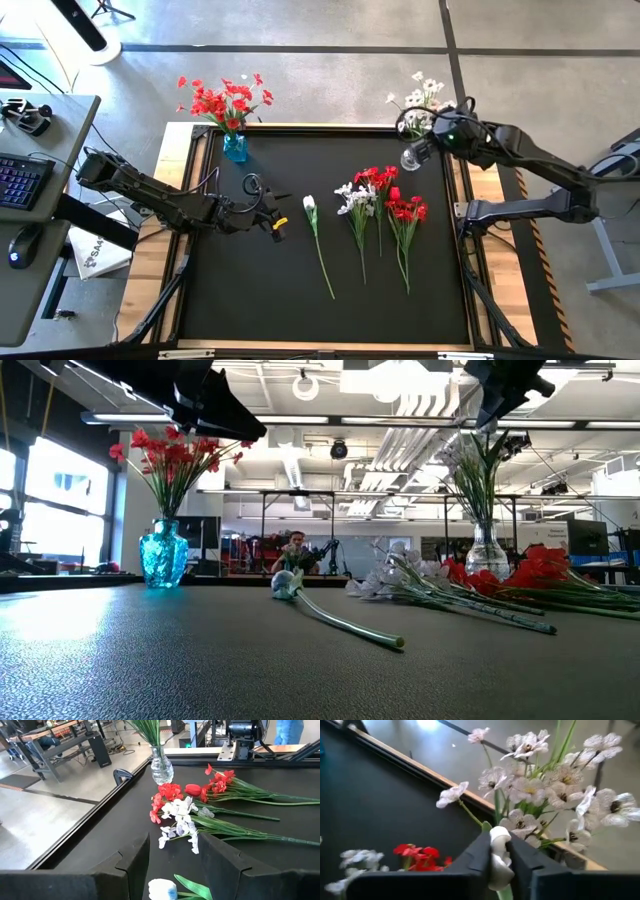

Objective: Sort flowers into vase by color
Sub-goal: Put the orange orchid into the blue vase

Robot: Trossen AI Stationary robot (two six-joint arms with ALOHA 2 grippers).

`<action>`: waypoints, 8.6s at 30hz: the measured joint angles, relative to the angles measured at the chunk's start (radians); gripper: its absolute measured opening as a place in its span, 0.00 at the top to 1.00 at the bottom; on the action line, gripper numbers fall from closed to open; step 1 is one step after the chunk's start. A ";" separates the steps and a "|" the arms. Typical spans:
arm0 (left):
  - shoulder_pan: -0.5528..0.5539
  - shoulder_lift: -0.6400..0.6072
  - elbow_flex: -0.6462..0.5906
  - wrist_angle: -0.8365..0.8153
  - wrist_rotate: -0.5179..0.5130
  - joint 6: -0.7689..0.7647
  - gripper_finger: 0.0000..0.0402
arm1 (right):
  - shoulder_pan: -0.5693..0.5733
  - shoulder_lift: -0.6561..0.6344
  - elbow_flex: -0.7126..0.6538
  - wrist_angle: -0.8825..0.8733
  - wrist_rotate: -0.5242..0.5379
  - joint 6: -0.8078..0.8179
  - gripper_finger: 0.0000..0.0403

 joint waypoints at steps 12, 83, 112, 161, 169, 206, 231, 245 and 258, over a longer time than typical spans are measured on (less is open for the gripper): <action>0.000 0.000 0.000 0.000 0.000 0.002 0.61 | -0.031 0.008 0.041 0.061 0.129 -0.161 0.66; -0.110 -0.113 0.000 -0.835 0.037 -0.927 0.61 | 0.836 0.342 -0.653 0.380 -0.382 1.206 0.50; -0.119 -0.094 -0.040 -0.267 0.087 -0.281 0.61 | 0.902 0.147 -0.884 1.803 -0.083 -0.072 0.99; 0.102 0.378 0.074 0.760 0.774 0.120 0.78 | 0.677 0.551 -0.550 2.065 -0.296 -0.501 0.90; 0.100 0.318 0.084 0.524 0.658 0.109 0.98 | 0.678 0.459 -0.550 1.882 -0.224 -0.401 0.68; 0.635 -0.721 -0.258 -0.004 -0.188 0.356 1.00 | 0.704 0.423 -0.550 1.668 -0.066 -0.366 0.55; 0.957 -0.520 -0.259 0.045 0.099 0.134 0.99 | 0.705 0.423 -0.550 1.666 -0.079 -0.376 0.55; 0.957 -0.440 -0.254 -0.028 0.077 0.093 0.78 | 0.705 0.423 -0.550 1.667 -0.086 -0.373 0.55; 0.957 -0.463 -0.015 -0.665 0.085 -0.097 0.54 | 0.705 0.423 -0.550 1.667 -0.086 -0.372 0.55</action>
